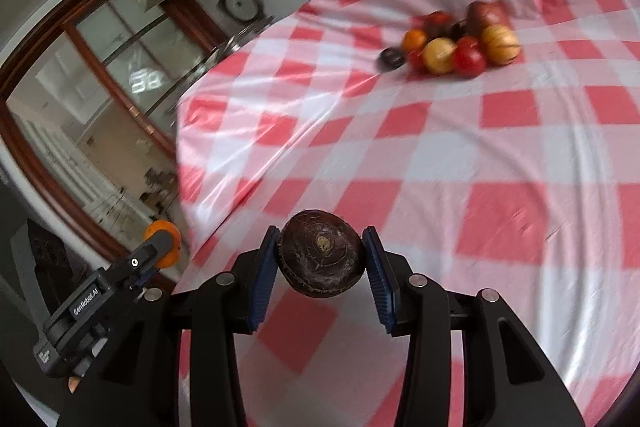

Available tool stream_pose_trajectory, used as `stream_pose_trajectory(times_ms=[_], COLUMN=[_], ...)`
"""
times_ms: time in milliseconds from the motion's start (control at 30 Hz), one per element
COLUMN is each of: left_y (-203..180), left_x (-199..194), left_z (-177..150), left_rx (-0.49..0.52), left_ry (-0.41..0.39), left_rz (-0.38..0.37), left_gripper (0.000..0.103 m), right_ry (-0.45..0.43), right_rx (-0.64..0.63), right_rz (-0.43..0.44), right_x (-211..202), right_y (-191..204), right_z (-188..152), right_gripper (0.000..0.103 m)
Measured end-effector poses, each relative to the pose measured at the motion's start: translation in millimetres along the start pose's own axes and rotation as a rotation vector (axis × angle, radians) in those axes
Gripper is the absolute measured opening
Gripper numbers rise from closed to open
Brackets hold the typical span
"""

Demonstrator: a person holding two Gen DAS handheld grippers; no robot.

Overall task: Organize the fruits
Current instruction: 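Carry both fruits to the white box and open both tools to drop them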

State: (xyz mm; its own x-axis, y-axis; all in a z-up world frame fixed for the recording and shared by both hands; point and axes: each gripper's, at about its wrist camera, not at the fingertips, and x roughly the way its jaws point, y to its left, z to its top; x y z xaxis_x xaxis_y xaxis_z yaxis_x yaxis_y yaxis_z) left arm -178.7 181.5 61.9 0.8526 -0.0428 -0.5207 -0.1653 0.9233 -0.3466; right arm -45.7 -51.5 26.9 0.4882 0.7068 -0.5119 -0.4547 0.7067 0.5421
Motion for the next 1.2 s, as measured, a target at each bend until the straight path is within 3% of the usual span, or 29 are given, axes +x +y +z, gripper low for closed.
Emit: stream_pose_trajectory(times_ms=[367, 867, 1200], left_y=[60, 167, 223], left_x=[-61, -113, -121], left_z=[-23, -68, -103], left_rx=[-0.018, -0.161, -0.211], left_ry=[-0.025, 0.005, 0.089], left_rz=[0.107, 0.230, 0.349], left_gripper=[0.042, 0.042, 0.042], right_ry=[0.126, 0.315, 0.371], right_rx=[-0.189, -0.455, -0.786], right_rz=[0.081, 0.157, 0.218], right_x=[13, 47, 53], right_y=[74, 157, 229], right_z=[-47, -122, -183], right_gripper=[0.043, 0.043, 0.042])
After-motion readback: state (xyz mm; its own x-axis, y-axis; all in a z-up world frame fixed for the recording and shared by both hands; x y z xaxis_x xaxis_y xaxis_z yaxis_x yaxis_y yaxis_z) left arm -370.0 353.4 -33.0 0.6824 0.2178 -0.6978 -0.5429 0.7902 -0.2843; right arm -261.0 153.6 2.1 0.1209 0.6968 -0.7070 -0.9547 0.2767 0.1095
